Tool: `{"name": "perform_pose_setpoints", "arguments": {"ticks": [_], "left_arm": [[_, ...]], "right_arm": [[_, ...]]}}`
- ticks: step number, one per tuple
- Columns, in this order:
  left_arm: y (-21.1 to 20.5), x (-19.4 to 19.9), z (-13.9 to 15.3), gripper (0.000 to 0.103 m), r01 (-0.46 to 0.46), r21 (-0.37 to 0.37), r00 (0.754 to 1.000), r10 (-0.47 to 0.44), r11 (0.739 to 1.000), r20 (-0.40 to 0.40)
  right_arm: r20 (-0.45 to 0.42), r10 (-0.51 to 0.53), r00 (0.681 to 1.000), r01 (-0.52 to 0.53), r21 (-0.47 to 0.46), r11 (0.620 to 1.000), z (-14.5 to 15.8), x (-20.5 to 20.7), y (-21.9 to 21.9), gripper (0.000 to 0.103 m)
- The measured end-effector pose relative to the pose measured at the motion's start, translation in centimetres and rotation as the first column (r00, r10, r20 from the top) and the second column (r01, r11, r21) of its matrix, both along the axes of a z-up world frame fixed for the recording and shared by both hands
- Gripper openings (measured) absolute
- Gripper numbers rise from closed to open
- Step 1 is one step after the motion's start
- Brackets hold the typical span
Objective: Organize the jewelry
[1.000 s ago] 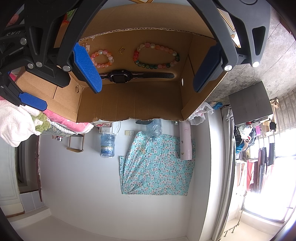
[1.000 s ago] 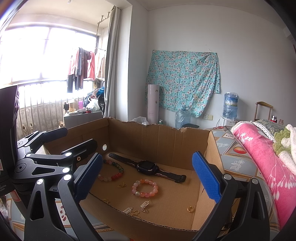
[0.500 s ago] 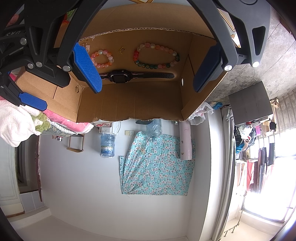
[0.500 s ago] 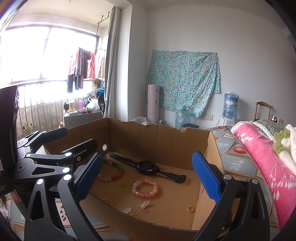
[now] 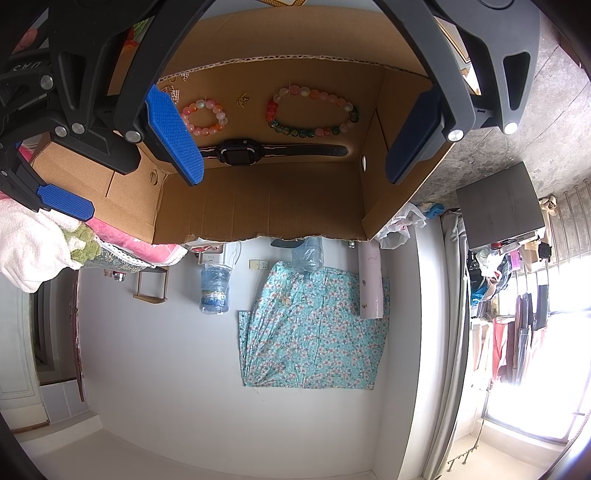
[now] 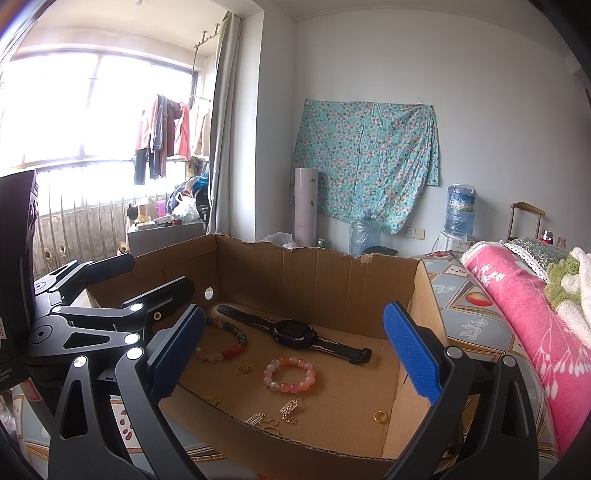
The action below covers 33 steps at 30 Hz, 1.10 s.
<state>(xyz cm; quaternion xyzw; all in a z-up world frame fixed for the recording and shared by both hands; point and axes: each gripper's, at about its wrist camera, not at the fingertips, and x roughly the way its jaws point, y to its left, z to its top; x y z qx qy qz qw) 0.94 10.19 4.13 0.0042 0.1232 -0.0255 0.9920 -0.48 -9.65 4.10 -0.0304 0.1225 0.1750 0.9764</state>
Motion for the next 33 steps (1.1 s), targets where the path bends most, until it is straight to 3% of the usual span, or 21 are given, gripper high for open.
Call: {"name": "perform_pose_setpoints", "arguments": {"ticks": [33], "left_arm": [[0.01,0.03,0.02,0.095,0.0,0.0,1.0,0.0,1.0,0.0]], "right_arm": [[0.001,0.0,1.0,0.0,0.0,1.0,-0.03,-0.04,0.06,0.095]]}}
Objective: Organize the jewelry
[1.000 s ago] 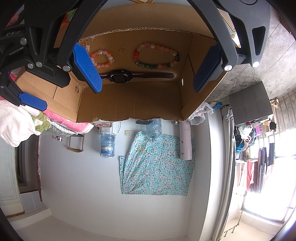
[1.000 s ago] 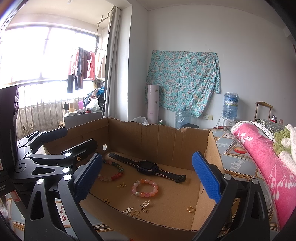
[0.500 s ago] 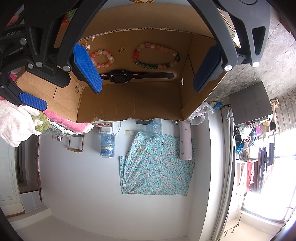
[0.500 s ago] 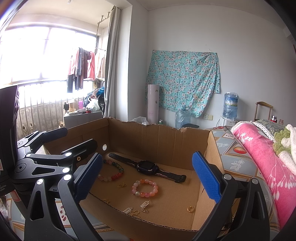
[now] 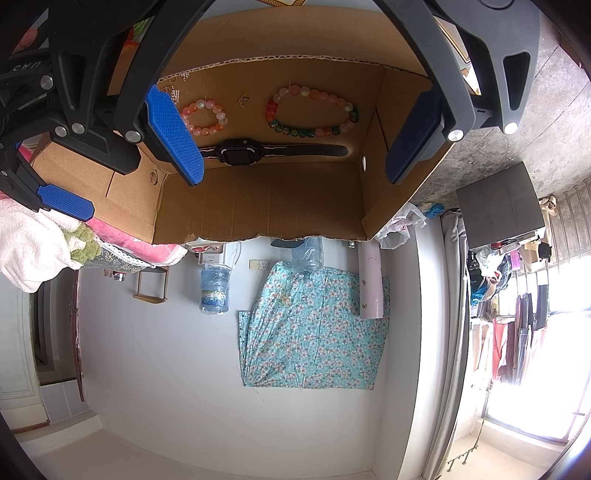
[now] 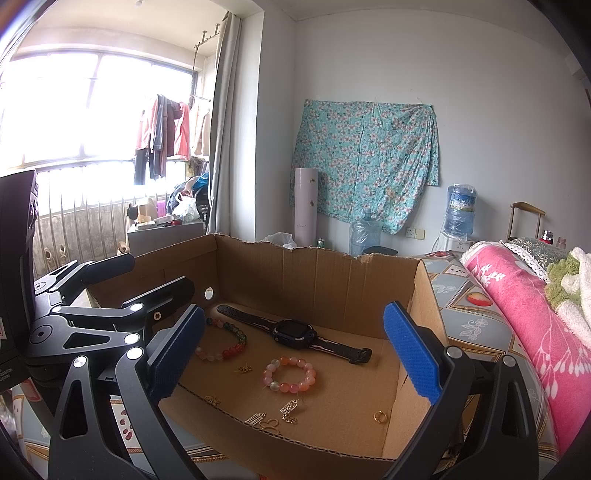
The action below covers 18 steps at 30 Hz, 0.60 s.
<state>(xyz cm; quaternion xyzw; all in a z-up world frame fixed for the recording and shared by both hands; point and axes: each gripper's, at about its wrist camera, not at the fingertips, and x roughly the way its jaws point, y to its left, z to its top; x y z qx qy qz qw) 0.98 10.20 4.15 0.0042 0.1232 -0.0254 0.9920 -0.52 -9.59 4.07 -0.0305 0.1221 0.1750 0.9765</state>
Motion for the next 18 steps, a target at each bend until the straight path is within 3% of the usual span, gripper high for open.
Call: {"name": "perform_pose_setpoints", "arguments": {"ticks": [18], "left_arm": [[-0.01,-0.01,-0.01,0.095,0.0,0.0,1.0,0.0,1.0,0.0]], "right_arm": [[0.0,0.0,1.0,0.0,0.0,1.0,-0.04,0.13,-0.13,0.095]]}}
